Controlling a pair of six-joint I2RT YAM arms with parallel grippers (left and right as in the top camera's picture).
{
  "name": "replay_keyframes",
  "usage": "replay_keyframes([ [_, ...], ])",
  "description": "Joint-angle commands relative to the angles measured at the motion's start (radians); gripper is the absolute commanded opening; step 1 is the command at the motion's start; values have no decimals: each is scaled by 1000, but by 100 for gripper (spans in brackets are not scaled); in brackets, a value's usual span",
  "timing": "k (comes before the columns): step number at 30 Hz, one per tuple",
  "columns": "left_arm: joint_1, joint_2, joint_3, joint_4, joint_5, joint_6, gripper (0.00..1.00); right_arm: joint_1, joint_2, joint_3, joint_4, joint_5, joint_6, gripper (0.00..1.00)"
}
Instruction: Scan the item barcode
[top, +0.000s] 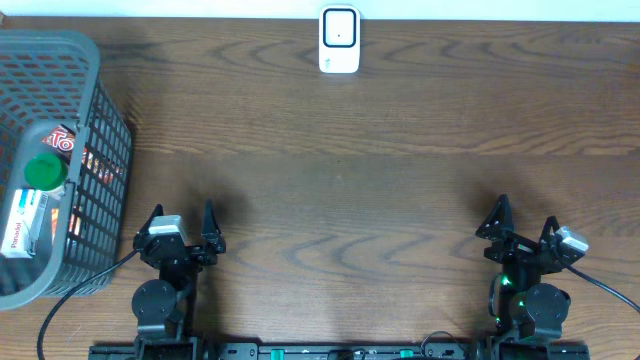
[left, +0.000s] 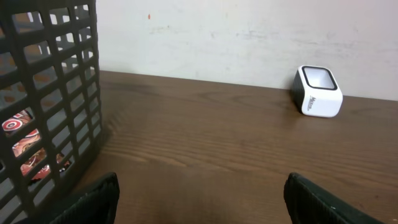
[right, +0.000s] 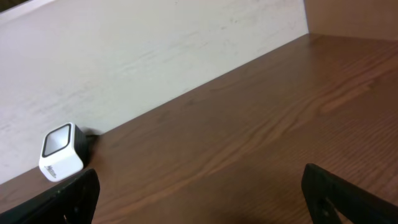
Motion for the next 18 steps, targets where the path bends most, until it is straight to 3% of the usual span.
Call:
replay_keyframes([
  [1, 2, -6, -7, -46, 3, -37, 85, 8, -6, -2, -2, 10, 9, 99],
  [9, 2, 8, 13, -33, 480, 0, 85, 8, -6, -2, -2, 10, 9, 99],
  [14, 2, 67, 80, -33, 639, -1, 85, 8, -6, -2, -2, 10, 9, 99],
  [18, 2, 183, 231, -77, 661, -6, 85, 8, -6, -2, -2, 10, 9, 99],
])
